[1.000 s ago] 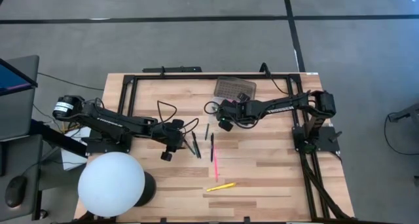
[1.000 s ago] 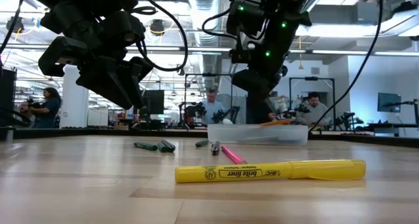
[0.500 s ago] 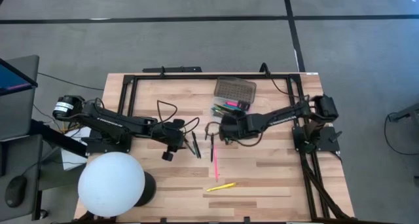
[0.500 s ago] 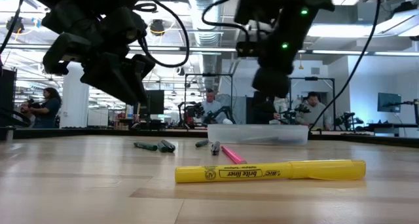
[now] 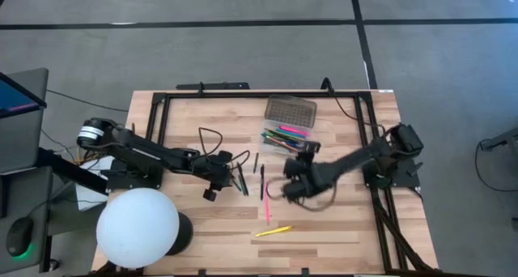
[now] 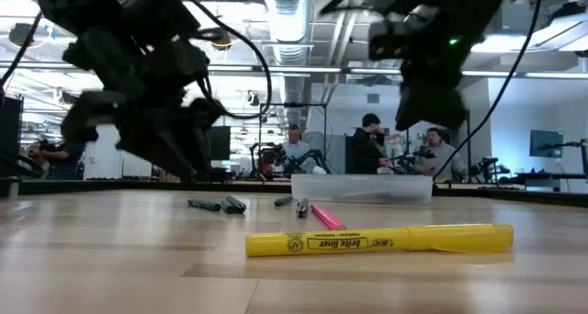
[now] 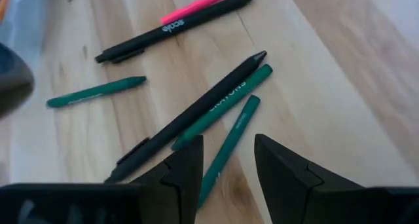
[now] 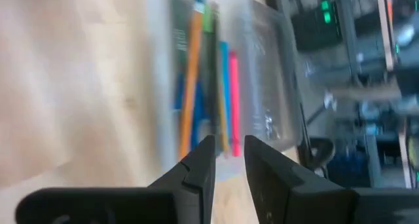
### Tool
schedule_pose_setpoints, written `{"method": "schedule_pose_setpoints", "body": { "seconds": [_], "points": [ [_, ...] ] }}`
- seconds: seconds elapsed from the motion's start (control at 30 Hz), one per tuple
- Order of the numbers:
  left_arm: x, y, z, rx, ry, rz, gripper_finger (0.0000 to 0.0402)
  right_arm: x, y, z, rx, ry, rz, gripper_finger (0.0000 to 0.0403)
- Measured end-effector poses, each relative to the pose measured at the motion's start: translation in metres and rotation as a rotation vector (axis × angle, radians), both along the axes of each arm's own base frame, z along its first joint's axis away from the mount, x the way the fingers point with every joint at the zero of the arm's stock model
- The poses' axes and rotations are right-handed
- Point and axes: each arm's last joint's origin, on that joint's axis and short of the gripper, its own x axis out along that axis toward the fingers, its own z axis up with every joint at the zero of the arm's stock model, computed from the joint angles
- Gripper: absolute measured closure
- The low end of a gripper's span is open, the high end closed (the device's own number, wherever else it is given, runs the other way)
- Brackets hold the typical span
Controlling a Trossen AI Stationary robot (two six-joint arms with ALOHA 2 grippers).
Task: Pick & place school supplies into a supply box
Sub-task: Put the green crayon into the black supply box
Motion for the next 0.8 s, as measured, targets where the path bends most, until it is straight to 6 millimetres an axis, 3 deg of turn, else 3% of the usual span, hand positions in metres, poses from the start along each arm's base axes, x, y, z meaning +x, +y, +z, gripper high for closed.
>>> {"method": "schedule_pose_setpoints", "body": {
  "seconds": [0.2, 0.47, 0.63, 0.8],
  "points": [
    [0.012, -0.002, -0.014, -0.002, 0.034, -0.059, 0.0269, -0.025, 0.060, 0.001, -0.015, -0.058, 0.160, 0.0327],
    [0.025, 0.005, -0.021, -0.005, 0.075, -0.010, 0.0269, -0.081, 0.125, 0.005, -0.046, -0.241, 0.305, 0.0327],
    [0.024, 0.008, -0.024, -0.055, 0.121, 0.043, 0.0287, -0.113, 0.151, 0.007, -0.068, -0.324, 0.419, 0.0327],
    [0.021, 0.008, -0.025, -0.107, 0.159, 0.085, 0.0315, -0.128, 0.162, 0.011, -0.099, -0.415, 0.492, 0.0327]
  ]
}}
